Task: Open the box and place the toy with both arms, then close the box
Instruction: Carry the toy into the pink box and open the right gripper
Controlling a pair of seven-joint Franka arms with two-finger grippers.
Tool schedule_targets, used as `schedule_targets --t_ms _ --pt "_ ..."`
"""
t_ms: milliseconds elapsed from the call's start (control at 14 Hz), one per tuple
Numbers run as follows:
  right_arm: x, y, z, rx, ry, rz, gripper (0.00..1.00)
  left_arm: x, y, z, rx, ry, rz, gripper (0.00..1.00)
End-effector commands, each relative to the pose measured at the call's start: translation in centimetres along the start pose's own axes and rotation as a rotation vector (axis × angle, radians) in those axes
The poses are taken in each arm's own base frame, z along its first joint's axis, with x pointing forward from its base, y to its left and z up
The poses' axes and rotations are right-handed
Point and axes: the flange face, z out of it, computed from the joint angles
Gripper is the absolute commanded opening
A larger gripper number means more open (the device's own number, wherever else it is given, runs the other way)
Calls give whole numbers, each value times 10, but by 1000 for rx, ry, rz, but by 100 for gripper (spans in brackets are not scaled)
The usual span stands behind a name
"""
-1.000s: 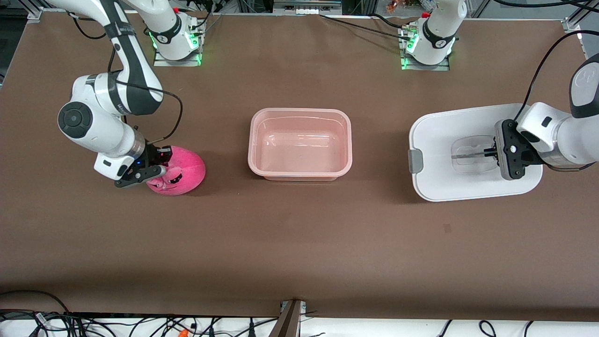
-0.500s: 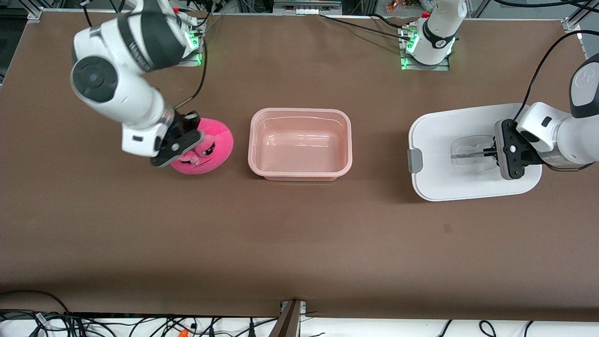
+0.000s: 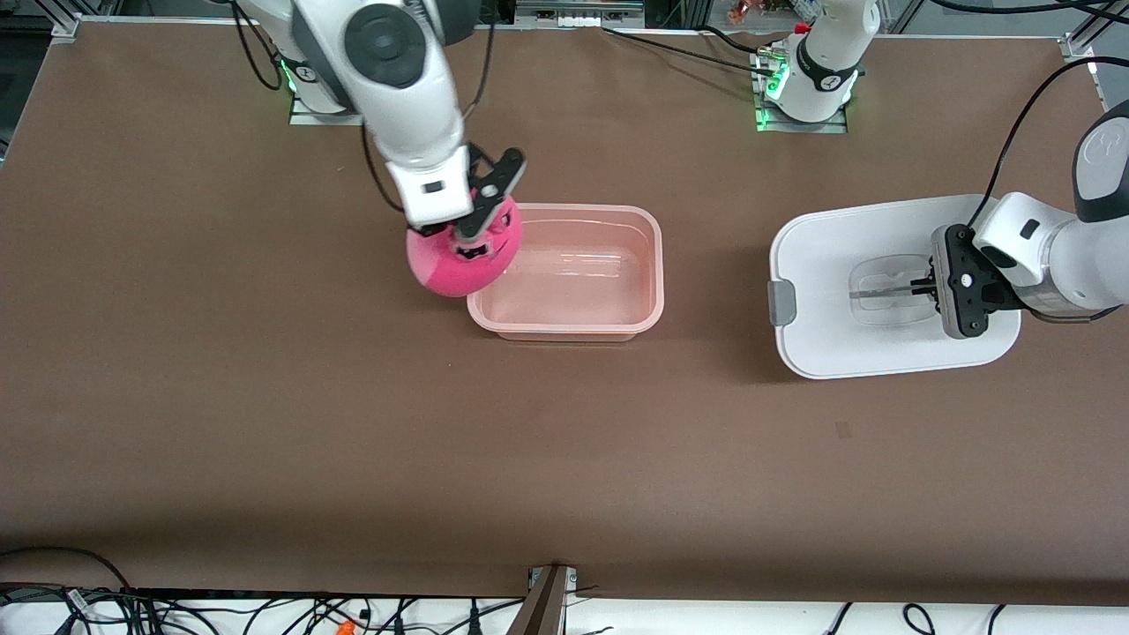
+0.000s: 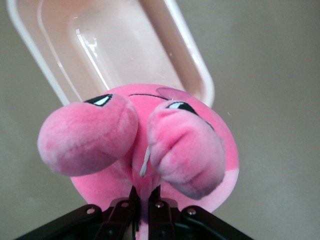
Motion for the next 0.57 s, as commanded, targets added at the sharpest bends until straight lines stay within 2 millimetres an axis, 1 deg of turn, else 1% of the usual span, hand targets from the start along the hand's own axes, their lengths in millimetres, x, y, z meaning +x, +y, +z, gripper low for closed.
schedule_targets --t_ms 0,143,286,429,500 --pt "37 -14 4 -50 -21 -95 0 -1 5 -6 -21 19 12 0" --pt "58 -25 22 -53 -36 -117 0 0 7 -7 -30 16 12 0" --pt "71 -36 44 -48 -58 -136 0 -3 6 -6 -34 17 17 0" --pt "83 -43 70 -65 -92 -156 0 -2 7 -8 -31 16 10 0" --pt "89 -50 80 -69 -98 -169 0 -1 8 -9 -31 16 12 0"
